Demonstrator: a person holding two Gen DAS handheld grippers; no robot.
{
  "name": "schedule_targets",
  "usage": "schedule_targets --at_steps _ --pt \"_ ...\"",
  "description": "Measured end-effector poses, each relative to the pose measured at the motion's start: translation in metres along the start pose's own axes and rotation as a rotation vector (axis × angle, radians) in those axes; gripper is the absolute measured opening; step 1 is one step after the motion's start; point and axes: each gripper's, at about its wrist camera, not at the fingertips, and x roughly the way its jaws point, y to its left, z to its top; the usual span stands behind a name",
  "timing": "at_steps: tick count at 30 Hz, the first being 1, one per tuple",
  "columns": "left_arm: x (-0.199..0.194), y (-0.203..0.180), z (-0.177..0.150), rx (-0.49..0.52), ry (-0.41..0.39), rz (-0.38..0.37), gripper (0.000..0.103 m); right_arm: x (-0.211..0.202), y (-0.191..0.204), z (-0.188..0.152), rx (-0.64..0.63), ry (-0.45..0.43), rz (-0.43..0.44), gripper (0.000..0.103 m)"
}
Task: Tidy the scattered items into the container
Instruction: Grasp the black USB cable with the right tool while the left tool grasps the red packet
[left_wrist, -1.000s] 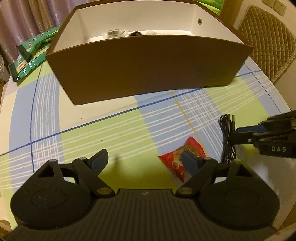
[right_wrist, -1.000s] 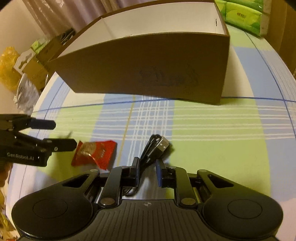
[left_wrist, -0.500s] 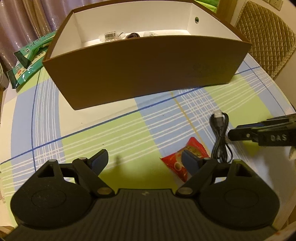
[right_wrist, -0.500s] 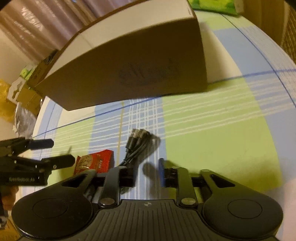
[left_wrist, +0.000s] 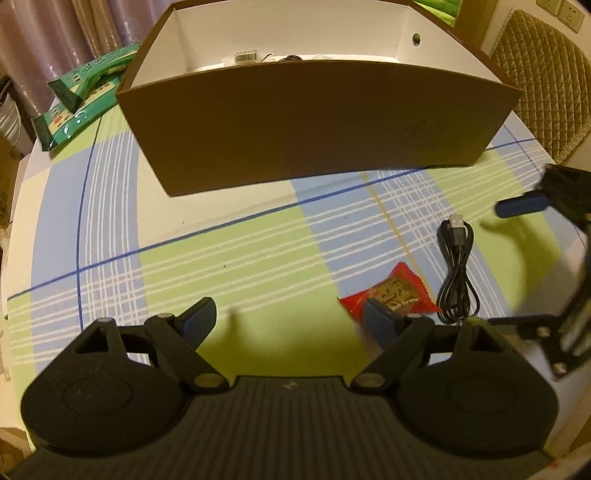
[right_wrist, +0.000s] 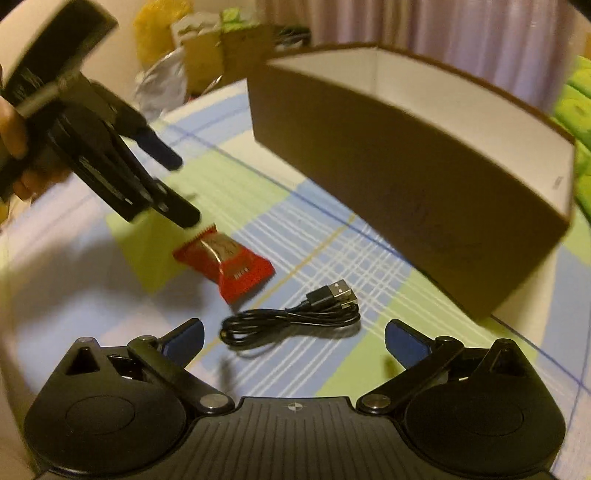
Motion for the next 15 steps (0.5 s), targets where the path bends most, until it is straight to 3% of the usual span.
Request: schedule_targets --at_steps 4,11,15 --pt "-0.003 0.002 -0.004 -0.026 0.005 0.018 0.084 0.018 -0.008 0.004 -0.023 0.013 0.048 0.101" --pt "-0.006 0.006 -0.009 -0.059 0.011 0.046 0.084 0.037 0.003 0.004 -0.17 0.033 0.063 0.101" --pt "-0.008 0.004 -0.01 -0.06 0.011 0.049 0.084 0.041 -0.002 0.003 -0.147 0.032 0.087 0.095"
